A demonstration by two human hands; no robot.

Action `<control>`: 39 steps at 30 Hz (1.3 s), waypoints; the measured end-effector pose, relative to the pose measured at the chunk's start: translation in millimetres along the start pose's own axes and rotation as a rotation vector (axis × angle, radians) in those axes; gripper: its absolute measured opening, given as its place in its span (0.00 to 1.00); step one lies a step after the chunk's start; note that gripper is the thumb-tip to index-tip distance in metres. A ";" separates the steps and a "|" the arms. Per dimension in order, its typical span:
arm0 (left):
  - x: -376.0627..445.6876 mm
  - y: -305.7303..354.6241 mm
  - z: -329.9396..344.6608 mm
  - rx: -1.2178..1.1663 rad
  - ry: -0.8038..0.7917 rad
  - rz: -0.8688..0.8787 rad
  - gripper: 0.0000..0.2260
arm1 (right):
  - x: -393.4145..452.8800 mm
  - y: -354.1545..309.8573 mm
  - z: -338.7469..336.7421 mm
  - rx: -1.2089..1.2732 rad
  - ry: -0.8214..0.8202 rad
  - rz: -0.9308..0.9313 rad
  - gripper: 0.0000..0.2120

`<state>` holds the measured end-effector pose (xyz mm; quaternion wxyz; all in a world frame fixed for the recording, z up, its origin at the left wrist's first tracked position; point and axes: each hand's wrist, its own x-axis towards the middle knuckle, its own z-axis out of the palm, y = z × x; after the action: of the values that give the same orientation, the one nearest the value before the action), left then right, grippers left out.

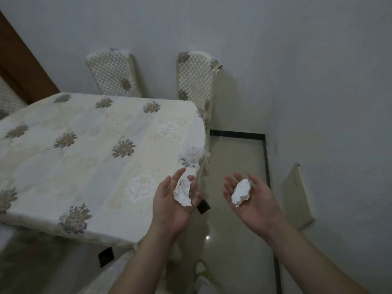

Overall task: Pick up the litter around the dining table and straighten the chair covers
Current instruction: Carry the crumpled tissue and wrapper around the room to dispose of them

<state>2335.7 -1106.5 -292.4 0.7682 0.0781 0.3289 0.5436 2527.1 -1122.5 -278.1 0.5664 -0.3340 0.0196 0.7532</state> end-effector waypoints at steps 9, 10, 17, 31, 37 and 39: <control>133.4 48.6 -12.0 0.026 0.121 -0.043 0.16 | 116.6 -33.0 60.4 -0.041 0.072 0.014 0.13; 147.4 52.4 -14.3 0.031 0.141 -0.051 0.15 | 126.5 -35.4 63.8 -0.036 0.070 0.018 0.13; 228.2 58.3 -30.7 0.107 0.349 0.006 0.11 | 191.0 -63.6 58.2 -0.050 0.132 0.087 0.12; 328.4 -1.2 -45.0 1.944 0.612 0.556 0.34 | 302.1 -114.1 72.9 -0.183 0.110 0.319 0.12; 343.6 -15.9 -52.2 2.158 0.676 0.364 0.46 | 319.3 -129.0 65.8 -0.171 0.113 0.382 0.12; 346.5 -19.3 -59.3 2.166 0.662 0.331 0.46 | 322.3 -133.2 64.5 -0.167 0.117 0.398 0.12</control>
<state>2382.6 -821.0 -493.1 0.0919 0.5943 0.7965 0.0630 2567.9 -777.7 -350.9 0.3747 -0.4124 0.0557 0.8285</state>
